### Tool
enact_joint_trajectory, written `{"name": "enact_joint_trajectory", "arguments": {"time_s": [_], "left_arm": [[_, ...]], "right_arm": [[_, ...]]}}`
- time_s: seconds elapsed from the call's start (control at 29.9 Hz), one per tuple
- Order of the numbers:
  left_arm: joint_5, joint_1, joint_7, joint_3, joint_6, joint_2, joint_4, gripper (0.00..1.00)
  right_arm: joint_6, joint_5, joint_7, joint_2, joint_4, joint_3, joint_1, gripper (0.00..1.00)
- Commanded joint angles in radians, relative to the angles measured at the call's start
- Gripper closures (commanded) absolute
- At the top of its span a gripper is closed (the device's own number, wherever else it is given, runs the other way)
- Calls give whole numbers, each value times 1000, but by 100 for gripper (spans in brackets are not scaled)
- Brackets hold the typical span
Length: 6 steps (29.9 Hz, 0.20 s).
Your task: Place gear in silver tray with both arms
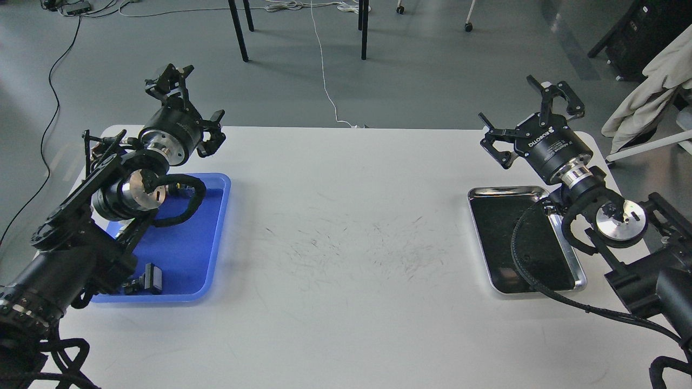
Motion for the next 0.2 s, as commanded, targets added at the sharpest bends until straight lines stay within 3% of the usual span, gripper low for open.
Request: {"name": "enact_joint_trajectory", "arguments": {"time_s": [0.0,0.17], "left_arm": [[-13,-13,-6,11,-8,-2,19,2],[-13,-19,-15,15,-4,0,11,2]], "right_arm": [[3,2,5,17,-4,2,-8,1],[3,2,26,18,-3,22,-26,1]]}}
